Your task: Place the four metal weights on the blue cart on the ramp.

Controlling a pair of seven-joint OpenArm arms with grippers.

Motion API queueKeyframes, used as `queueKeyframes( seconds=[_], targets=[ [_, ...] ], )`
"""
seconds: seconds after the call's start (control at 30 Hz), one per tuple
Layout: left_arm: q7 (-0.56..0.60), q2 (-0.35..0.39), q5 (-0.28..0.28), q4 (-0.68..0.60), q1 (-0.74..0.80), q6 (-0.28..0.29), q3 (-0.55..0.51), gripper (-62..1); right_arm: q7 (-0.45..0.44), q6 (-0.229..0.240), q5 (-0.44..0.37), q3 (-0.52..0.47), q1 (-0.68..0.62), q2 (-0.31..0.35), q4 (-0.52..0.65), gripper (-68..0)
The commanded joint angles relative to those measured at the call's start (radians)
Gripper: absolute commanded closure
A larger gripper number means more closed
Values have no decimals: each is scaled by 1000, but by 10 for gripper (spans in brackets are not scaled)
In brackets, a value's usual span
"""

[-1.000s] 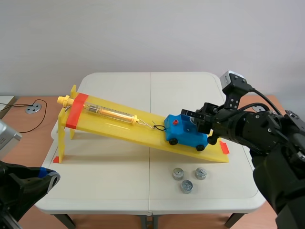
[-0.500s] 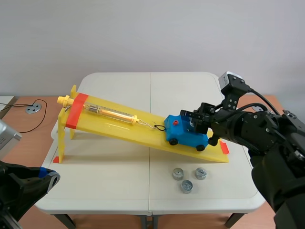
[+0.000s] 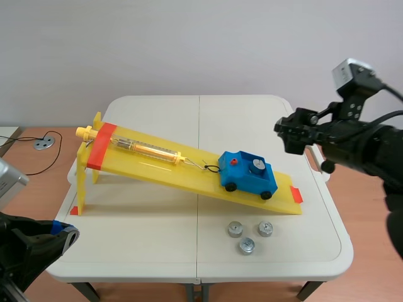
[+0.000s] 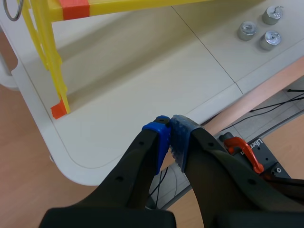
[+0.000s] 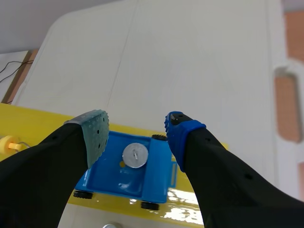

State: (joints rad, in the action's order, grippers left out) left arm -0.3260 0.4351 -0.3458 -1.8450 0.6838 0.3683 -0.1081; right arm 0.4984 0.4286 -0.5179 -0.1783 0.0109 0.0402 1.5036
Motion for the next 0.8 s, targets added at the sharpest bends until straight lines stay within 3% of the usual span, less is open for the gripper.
queueKeyframes(
  seconds=[0.0,0.4,0.63,0.77],
  targets=[
    [89,-5,-78,-71,-8,20,-12,-40,-101,70,-103,-7,-2,101,185,-283],
    [89,-5,-78,-71,-8,21,-12,-40,-62,71,-104,-7,-322,332,435,-283],
    [89,-5,-78,-71,-8,21,-12,-40,-54,74,-89,16,-426,353,450,-283],
    [89,-5,-78,-71,-8,21,-12,-40,-127,74,-14,84,-426,343,421,-283]
  ],
)
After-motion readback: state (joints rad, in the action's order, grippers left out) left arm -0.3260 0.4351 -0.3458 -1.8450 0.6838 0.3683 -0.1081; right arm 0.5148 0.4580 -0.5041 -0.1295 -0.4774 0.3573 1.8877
